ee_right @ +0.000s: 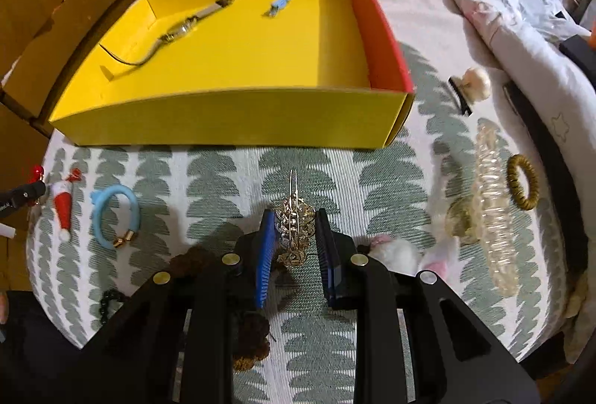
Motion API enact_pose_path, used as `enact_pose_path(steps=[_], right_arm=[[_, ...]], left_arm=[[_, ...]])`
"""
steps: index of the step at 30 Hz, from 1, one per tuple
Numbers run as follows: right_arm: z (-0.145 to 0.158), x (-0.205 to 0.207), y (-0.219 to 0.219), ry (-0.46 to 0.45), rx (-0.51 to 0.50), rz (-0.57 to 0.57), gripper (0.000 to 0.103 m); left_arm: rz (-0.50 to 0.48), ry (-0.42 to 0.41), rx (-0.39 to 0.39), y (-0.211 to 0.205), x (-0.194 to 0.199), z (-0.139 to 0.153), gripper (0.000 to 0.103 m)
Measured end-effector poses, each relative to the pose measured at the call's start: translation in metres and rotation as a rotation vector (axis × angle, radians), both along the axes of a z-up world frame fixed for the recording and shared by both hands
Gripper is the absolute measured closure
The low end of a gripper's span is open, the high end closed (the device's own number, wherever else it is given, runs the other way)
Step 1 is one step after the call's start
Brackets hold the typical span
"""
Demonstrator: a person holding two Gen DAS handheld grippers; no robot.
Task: Organize jewelry
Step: 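Grasp the red bead hairpin with the left tool while the right tool grasps the gold brooch, then place the red hairpin and gold brooch into the yellow box, opening both tools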
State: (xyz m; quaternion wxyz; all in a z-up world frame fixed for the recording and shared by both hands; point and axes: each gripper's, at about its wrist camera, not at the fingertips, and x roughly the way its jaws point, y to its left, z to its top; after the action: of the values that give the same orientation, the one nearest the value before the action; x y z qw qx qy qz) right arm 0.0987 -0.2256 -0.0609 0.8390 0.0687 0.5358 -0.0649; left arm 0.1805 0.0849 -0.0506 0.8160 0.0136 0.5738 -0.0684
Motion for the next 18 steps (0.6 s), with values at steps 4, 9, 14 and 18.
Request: enact_pose_path(steps=[4, 9, 14, 18], right_arm=[[0.025, -0.002, 0.004, -0.060, 0.022, 0.019, 0.080], [0.064, 0.021, 0.019, -0.119, 0.044, 0.078, 0.080], [0.080, 0.070, 0.023, -0.136, 0.060, 0.108, 0.080], [0.067, 0.114, 0.017, -0.095, 0.070, 0.107, 0.080]], left_arm=[[-0.013, -0.038, -0.023, -0.006, -0.004, 0.019, 0.079], [-0.074, -0.095, -0.076, -0.033, -0.009, 0.058, 0.079], [-0.183, -0.123, -0.124, -0.077, 0.006, 0.091, 0.079], [-0.231, -0.108, -0.144, -0.117, 0.037, 0.093, 0.079]])
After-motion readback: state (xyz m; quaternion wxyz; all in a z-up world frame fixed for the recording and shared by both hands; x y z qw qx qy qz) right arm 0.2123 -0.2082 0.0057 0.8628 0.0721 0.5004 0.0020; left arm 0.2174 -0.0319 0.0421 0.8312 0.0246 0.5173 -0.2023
